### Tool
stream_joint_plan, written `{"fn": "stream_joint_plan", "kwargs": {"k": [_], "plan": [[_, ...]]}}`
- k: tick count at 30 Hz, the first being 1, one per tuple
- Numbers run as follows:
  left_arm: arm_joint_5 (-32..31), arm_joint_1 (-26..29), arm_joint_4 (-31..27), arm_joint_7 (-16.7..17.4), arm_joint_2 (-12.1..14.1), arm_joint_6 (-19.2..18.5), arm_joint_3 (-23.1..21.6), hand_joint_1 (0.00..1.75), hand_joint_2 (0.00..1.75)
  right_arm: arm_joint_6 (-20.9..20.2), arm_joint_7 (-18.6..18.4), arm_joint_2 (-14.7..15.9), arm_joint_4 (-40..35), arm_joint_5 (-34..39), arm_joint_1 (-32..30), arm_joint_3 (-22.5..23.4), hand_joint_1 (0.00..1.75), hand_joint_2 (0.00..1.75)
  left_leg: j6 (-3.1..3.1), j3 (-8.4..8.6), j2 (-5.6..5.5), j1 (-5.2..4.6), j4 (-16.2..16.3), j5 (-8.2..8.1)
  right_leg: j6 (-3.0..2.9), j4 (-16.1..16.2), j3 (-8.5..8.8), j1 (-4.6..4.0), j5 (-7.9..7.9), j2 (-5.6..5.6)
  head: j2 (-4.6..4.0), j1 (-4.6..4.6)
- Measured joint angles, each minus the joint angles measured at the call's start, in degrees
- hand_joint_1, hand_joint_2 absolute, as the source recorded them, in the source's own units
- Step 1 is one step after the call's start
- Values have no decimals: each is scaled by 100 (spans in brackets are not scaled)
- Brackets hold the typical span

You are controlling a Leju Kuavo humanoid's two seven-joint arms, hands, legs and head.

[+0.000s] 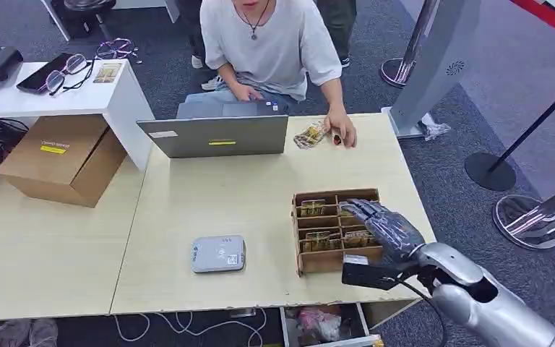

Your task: Pass the card to the sensor for recognition and then transmit it.

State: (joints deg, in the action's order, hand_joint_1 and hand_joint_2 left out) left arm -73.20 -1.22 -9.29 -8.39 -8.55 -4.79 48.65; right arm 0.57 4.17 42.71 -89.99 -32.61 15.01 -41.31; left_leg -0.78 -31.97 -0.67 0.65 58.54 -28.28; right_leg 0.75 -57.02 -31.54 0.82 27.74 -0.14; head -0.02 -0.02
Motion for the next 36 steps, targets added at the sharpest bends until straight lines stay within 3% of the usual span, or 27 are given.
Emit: {"fn": "stream_joint_plan", "kwargs": {"k": [15,17,36], "plan": [[-70,7,0,-9,24,-13,0,0,0,39,-116,26,-409,-164,-555,391,19,175,0,1,1,0,0,0,0,0,0,0,0,2,0,0],[-81,8,0,-9,26,-15,0,0,0,39,-116,26,-433,-168,-580,415,28,175,0,0,1,0,0,0,0,0,0,0,0,2,0,0],[-136,9,0,-77,46,-20,0,0,0,-50,-111,2,-494,-249,-645,496,38,175,0,-1,1,0,0,0,0,0,1,0,0,2,0,0]]}}
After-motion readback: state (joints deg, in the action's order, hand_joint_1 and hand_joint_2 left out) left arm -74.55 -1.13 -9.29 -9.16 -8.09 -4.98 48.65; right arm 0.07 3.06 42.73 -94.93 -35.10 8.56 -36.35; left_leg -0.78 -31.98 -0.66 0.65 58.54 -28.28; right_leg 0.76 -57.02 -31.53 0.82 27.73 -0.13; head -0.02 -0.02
